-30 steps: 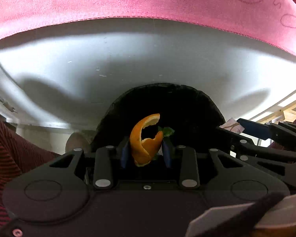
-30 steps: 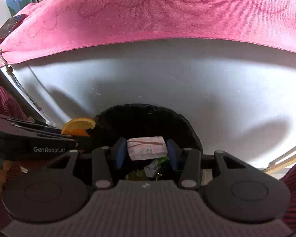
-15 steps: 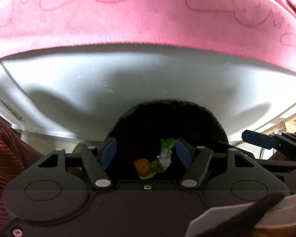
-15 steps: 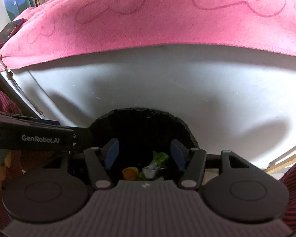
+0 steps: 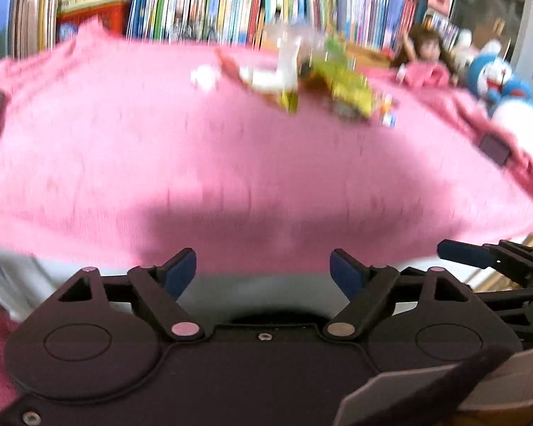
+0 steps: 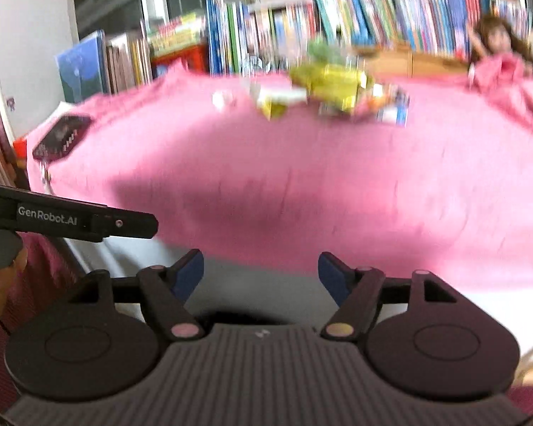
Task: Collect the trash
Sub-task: 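Raise both open grippers back over the trash pile, then grasp the small gold foil wrapper with the left gripper while the right grasps the macaron snack bag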
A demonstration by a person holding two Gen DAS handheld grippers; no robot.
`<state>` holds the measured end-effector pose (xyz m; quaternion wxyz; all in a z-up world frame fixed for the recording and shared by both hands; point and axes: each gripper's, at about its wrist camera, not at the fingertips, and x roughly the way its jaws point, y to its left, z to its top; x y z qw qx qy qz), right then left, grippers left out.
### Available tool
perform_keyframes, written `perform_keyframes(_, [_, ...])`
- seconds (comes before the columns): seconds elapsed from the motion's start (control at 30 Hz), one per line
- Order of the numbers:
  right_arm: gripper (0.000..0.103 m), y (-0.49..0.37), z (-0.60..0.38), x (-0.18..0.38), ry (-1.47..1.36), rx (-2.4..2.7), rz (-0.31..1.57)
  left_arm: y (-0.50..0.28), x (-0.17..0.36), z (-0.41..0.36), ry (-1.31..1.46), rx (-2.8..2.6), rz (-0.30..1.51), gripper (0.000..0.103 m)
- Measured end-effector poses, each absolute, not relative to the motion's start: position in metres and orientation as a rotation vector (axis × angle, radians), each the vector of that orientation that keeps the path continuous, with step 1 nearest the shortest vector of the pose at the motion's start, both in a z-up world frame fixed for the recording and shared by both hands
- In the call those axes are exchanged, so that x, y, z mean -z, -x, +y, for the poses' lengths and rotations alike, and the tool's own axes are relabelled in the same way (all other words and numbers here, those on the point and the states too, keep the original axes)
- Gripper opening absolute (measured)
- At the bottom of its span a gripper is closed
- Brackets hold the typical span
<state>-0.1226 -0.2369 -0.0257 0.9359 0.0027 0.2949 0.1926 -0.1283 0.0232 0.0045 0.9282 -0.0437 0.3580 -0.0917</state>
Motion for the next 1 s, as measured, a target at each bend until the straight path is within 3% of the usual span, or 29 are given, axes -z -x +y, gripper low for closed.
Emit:
perform_keyframes(0.43, [0.090, 0.047, -0.256, -0.005, 0.079, -0.234, 0.435, 0.045, -0.036, 0.018, 0.134, 0.103, 0.566, 0.084])
perform_keyframes(0.73, [0.090, -0.030, -0.259, 0.009, 0.252, -0.133, 0.471, -0.029, -0.016, -0.013, 0.182, 0.118, 0.621, 0.081])
perform_keyframes(1.0, [0.100, -0.080, -0.250, 0.017, 0.328, -0.244, 0.518, -0.082, 0.004, -0.043, 0.177, 0.080, 0.659, 0.075])
